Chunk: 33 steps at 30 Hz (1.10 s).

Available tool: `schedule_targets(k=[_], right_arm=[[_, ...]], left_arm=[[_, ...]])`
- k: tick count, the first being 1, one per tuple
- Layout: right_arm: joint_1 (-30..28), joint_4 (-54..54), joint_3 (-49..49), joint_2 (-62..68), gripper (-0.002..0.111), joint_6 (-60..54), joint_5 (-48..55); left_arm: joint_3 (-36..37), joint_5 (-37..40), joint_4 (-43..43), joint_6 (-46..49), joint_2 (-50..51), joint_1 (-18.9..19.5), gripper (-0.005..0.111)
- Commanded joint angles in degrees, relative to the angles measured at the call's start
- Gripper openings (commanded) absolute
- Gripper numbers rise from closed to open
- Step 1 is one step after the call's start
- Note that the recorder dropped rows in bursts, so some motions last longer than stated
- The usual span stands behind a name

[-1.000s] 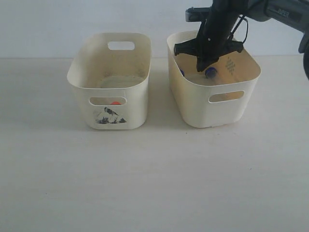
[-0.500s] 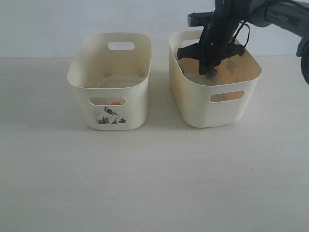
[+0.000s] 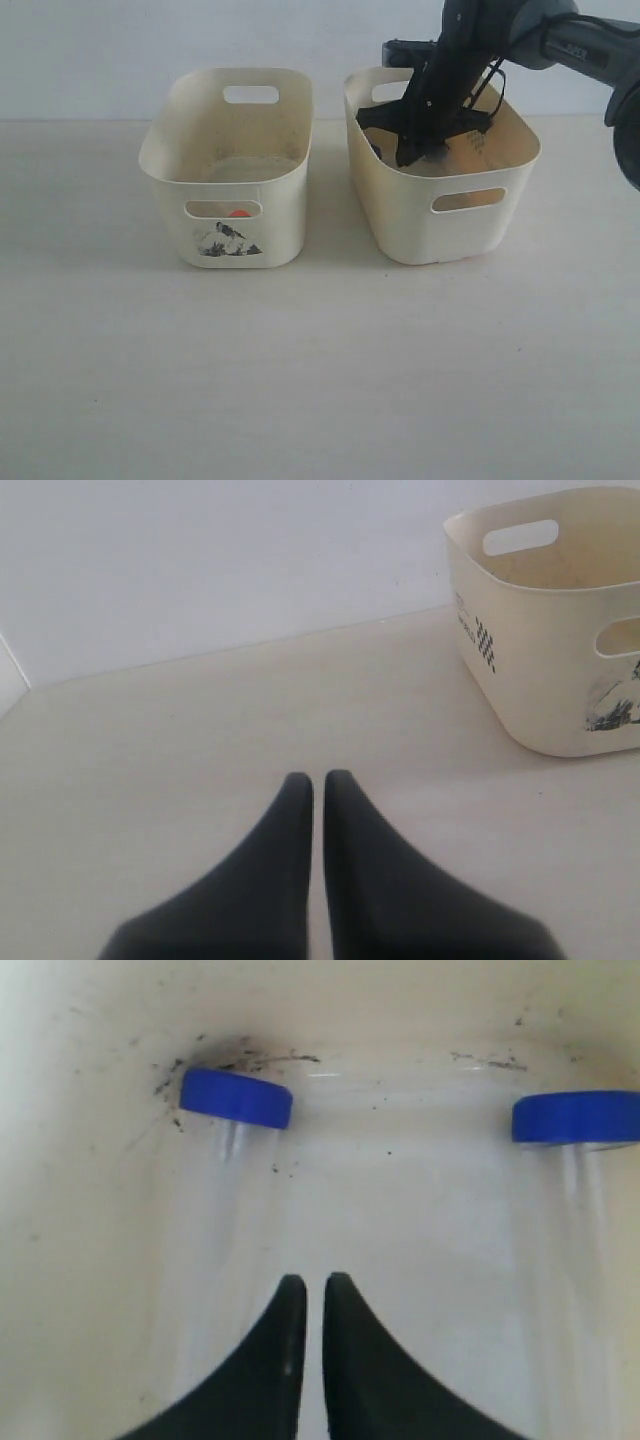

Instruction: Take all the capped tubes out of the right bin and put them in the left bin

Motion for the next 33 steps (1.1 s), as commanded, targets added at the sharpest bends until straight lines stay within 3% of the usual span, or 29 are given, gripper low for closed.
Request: schedule_targets(k=[1, 3, 6, 27, 33], right_arm=[[-0.3, 2.5, -0.3, 0.2, 0.03, -1.1, 0.1], [-0.3, 2.5, -0.3, 0.2, 0.047, -0.8, 0.1], [-0.3, 2.9, -0.3, 0.2, 0.06, -0.7, 0.1], [-0.3, 10.7, -0.3, 3.3, 0.061, -0.2, -2.5], [-0.3, 10.7, -0.3, -1.9, 0.061, -1.5, -5.9]], left_arm=[[-0.2, -0.5, -0.2, -0.8, 0.0, -0.1, 0.004], [-0.2, -0.5, -0.2, -0.8, 0.0, -0.1, 0.004], [-0.2, -0.5, -0.2, -0.8, 0.0, -0.1, 0.004], [-0.2, -0.5, -0.2, -0.8, 0.0, -0.1, 0.004], [-0.2, -0.5, -0.2, -0.8, 0.0, -0.1, 0.004]])
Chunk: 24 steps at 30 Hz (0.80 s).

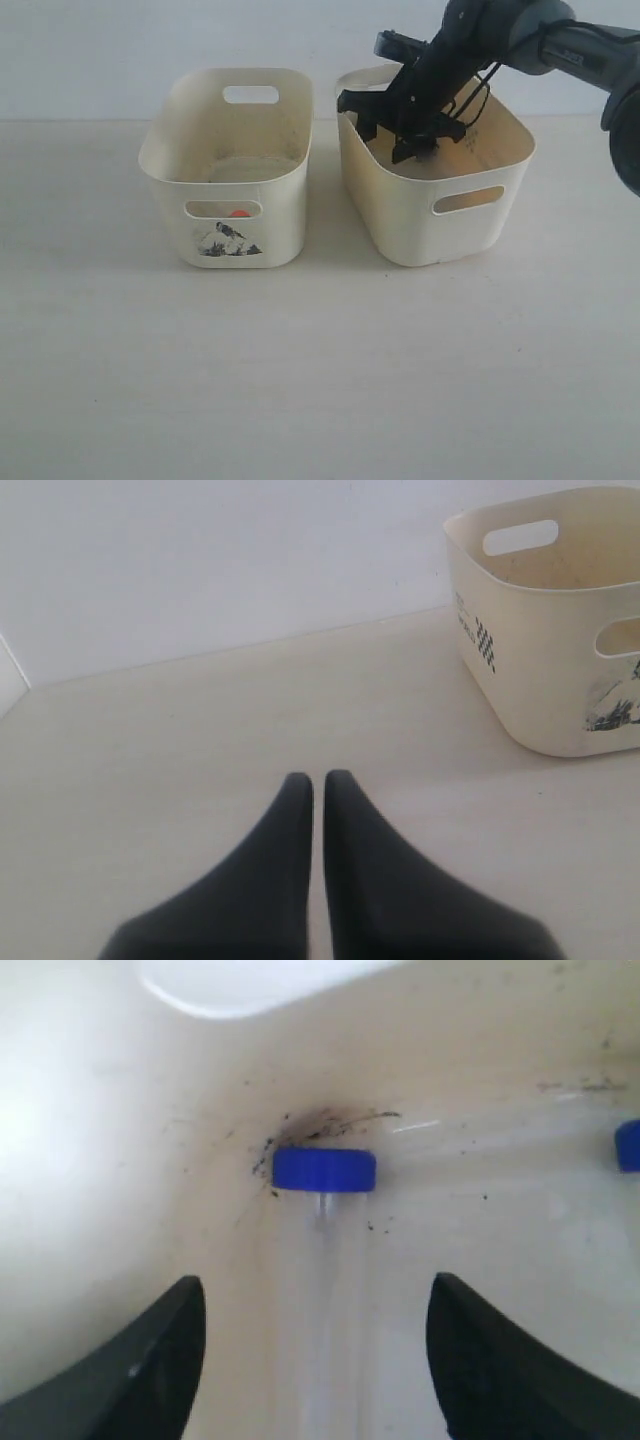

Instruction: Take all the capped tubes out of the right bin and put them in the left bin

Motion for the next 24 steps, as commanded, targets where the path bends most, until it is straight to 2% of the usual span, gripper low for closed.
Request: schedule_targets(k=[1, 12, 17, 19, 24], right_arm=[[-0.1, -1.0, 0.2, -3.1, 0.061, -1.1, -2.1], [-2.4, -0.8, 0.2, -3.6, 0.06, -0.2, 1.4], [-2.6, -0.7, 0.2, -3.6, 0.034, -0.2, 1.7], [-2.6, -0.7, 0.2, -3.6, 0.029, -0.2, 1.6], [-2.6, -0.7, 0.2, -2.3, 0.043, -0.6, 2.3]], left_arm=[[-0.2, -0.5, -0.2, -0.8, 0.0, -0.1, 0.004], [-0.2, -0.5, -0.2, -0.8, 0.0, -0.1, 0.004], [-0.2, -0.5, -0.2, -0.8, 0.0, -0.1, 0.004], [-0.2, -0.5, -0.2, -0.8, 0.0, -0.1, 0.004], [-0.2, -0.5, -0.2, -0.8, 0.0, -0.1, 0.004]])
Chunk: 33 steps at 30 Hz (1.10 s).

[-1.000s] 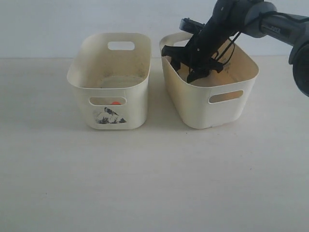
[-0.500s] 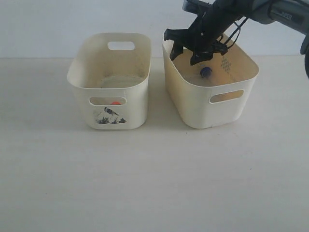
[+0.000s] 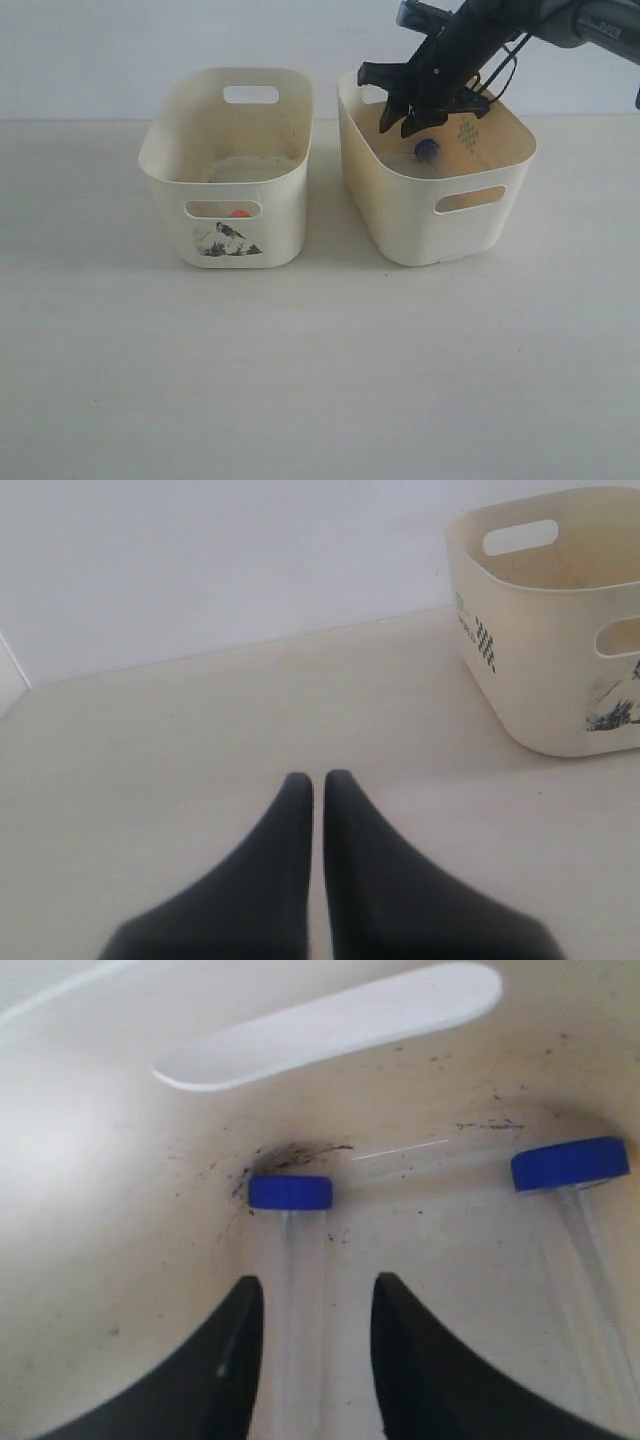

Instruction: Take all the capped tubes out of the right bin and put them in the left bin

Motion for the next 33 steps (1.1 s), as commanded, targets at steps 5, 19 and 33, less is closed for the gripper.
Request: schedule_targets(k=[5, 19, 33], right_arm=[[-0.3, 0.1, 0.2, 2.9, 0.049, -0.4, 2.4], [0.7, 0.6, 0.2, 4.1, 0.075, -0.8, 2.5], [2.6, -2.4, 0.2, 7.4, 0.066, -0.8, 3.2]], left_arm=[[-0.2, -0.5, -0.2, -0.8, 0.0, -0.1, 0.004], [-0.2, -0.5, -0.2, -0.8, 0.0, -0.1, 0.004], [-0.2, -0.5, -0.2, -0.8, 0.0, -0.1, 0.004]])
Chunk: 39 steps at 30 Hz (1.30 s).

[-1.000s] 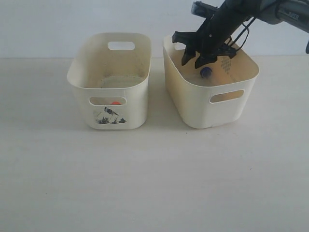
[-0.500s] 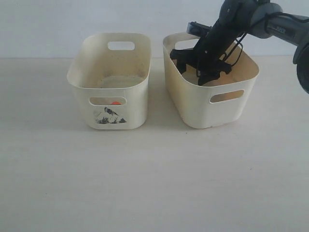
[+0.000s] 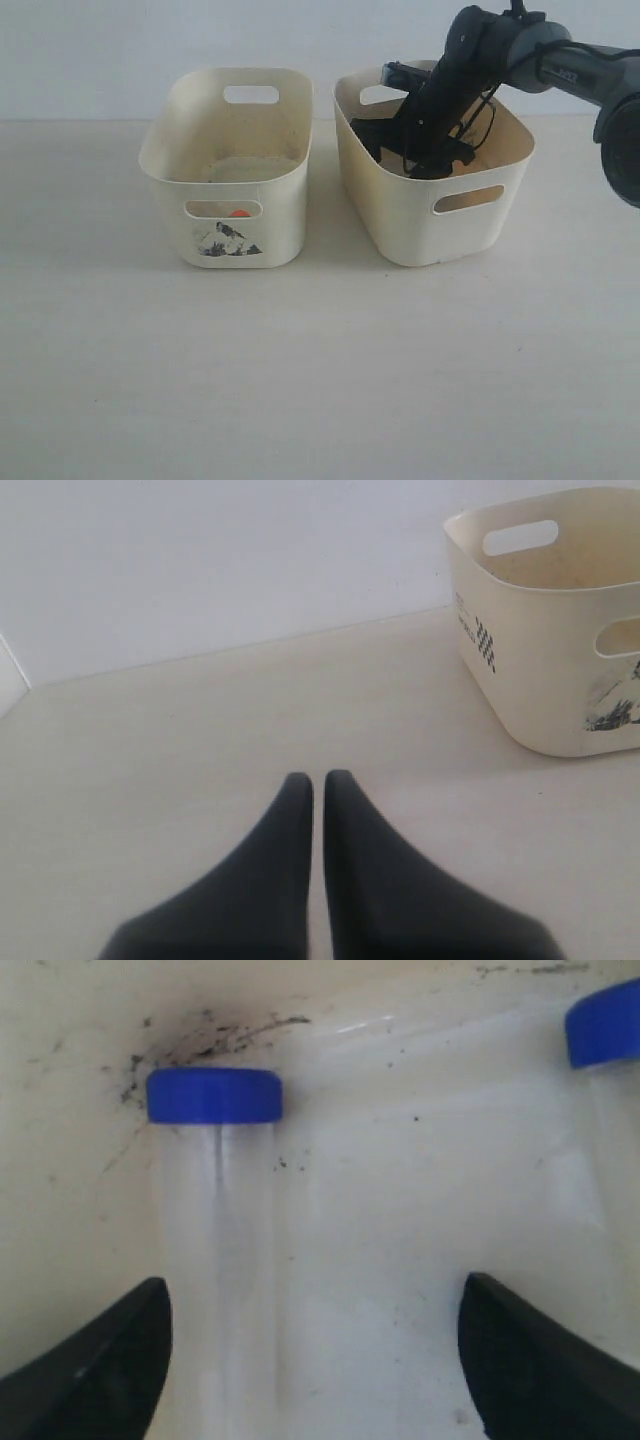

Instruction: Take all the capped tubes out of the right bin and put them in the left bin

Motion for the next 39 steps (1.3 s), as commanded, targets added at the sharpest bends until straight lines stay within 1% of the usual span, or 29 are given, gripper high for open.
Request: schedule_targets(k=[1, 8, 9, 23, 29, 36, 38, 39], right_arm=[[1.5, -2.9, 0.2, 1.1, 0.061, -0.1, 0.2], [1.5, -3.8, 0.2, 1.1, 0.004, 0.1, 0.4], [1.5, -3.9, 0.2, 1.1, 0.0, 0.1, 0.6], [1.4, -7.0, 0.2, -6.9, 0.0, -1.4, 0.2], [1.3, -7.5, 0.2, -7.4, 0.0, -1.9, 1.5], [-0.4, -8.2, 0.2, -7.4, 0.0, -3.8, 3.6], [-0.3, -7.9, 0.2, -7.4, 0.004, -5.2, 4.6], [-0.3, -7.0, 0.2, -7.4, 0.01, -5.9, 4.8]], left_arm=[[-0.2, -0.5, -0.2, -0.8, 0.0, -0.1, 0.004], [-0.2, -0.5, -0.2, -0.8, 0.0, -0.1, 0.004], [-0.2, -0.5, -0.2, -0.8, 0.0, -0.1, 0.004], [-0.2, -0.5, -0.2, -0.8, 0.0, -0.1, 0.004], [-0.2, -0.5, -0.2, -0.8, 0.0, -0.1, 0.004], [-0.2, -0.5, -0.2, -0.8, 0.0, -0.1, 0.004], [-0.2, -0.5, -0.2, -0.8, 0.0, -0.1, 0.004], [-0.2, -0.5, -0.2, -0.8, 0.0, -0.1, 0.004]])
